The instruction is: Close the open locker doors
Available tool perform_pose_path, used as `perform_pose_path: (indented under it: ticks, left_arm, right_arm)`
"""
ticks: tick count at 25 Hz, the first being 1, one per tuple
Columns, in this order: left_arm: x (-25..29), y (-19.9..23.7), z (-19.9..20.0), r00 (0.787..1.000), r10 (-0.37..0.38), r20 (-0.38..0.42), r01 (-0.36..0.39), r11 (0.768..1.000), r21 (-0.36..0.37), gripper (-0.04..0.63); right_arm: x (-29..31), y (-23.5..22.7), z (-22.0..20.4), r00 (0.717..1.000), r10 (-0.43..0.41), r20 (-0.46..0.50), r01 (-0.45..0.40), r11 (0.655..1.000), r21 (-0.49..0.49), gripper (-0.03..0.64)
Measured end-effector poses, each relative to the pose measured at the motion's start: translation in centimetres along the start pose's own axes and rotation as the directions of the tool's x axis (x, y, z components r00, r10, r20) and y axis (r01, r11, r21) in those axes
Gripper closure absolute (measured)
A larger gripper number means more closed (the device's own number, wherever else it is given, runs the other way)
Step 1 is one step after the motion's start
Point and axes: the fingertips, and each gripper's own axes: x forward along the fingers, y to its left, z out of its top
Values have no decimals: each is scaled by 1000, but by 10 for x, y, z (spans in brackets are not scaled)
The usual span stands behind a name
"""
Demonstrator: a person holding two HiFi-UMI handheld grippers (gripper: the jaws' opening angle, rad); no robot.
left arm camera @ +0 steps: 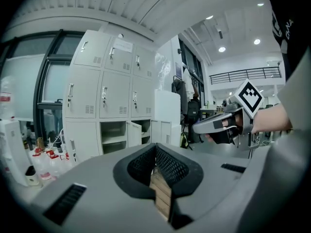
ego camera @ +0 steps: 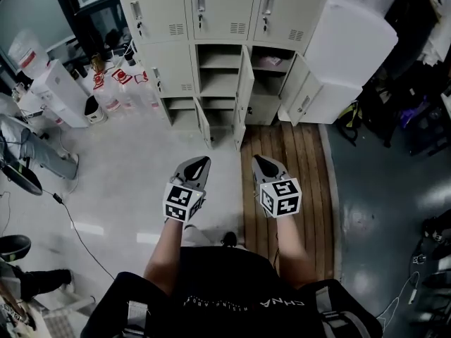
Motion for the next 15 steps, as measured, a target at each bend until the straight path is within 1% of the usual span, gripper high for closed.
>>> perform_pose_path:
  ticks: [6,11,15]
  left_arm:
    - [34,37,3,1000,-32,-2,32,999,6,575]
    - [66,86,8,997,-74,-7,74,997,9,575]
    - [90,125,16,994,-113,-6,113,993,31,575]
  right_arm:
    - [45,-13,11,1000,-23,0,23,999,25,584]
    - [94,-18,26,998,-61,-4,61,997,42,584]
    - [133,-22,45,995,-97,5,97,993,60,584]
